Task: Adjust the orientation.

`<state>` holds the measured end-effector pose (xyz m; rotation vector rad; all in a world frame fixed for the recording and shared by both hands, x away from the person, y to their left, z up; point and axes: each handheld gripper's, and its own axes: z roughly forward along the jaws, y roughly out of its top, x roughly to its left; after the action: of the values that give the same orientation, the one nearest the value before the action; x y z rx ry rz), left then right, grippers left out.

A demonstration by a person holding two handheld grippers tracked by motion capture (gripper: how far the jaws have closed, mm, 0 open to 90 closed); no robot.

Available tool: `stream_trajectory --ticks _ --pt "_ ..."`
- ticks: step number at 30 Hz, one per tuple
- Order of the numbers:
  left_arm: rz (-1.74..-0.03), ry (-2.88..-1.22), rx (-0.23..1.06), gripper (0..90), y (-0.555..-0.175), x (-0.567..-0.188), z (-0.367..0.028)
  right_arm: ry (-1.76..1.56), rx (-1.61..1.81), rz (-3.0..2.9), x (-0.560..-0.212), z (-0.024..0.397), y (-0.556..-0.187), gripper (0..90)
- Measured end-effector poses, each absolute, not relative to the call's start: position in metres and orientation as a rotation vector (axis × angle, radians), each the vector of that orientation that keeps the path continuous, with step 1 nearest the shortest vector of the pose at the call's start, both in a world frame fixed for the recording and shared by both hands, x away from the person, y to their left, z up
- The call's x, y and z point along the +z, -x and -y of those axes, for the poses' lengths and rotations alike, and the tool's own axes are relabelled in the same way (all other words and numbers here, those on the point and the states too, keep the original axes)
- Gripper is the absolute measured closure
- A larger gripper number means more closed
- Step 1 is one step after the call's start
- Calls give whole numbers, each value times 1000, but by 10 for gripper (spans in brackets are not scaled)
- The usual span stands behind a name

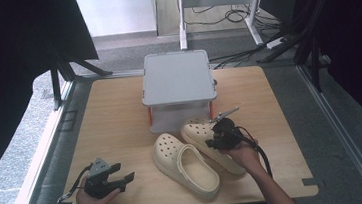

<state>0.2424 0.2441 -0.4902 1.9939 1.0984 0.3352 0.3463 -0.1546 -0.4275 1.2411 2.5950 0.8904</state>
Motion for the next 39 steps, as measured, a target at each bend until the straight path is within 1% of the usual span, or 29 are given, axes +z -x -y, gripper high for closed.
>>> stream_trajectory --ticks 11,18,21,29,30,34,36,39 --pt "-1097 -1992 334 332 -242 -490 -244 -1203 897 -2623 -432 123 -342 772" --pt "-1097 -1995 334 332 -243 -491 -244 -1202 909 -2627 -437 120 -343 761" --pt "-1097 -1994 334 332 -243 -491 -244 -1203 930 -2618 -434 122 -343 714" --pt "-1097 -1994 334 332 -243 -491 -243 -1212 957 -2625 -420 135 -337 688" --pt "-1097 -1995 334 332 -243 -491 -243 -1215 964 -2627 -420 136 -336 665" --pt "-1098 -1994 333 332 -243 -491 -243 -1193 936 -2651 -420 138 -333 632" --pt "-1098 -1994 334 332 -243 -491 -243 -1189 920 -2660 -419 138 -333 601" --pt "-1098 -1994 333 332 -243 -491 -243 -1190 919 -2656 -418 138 -334 600"
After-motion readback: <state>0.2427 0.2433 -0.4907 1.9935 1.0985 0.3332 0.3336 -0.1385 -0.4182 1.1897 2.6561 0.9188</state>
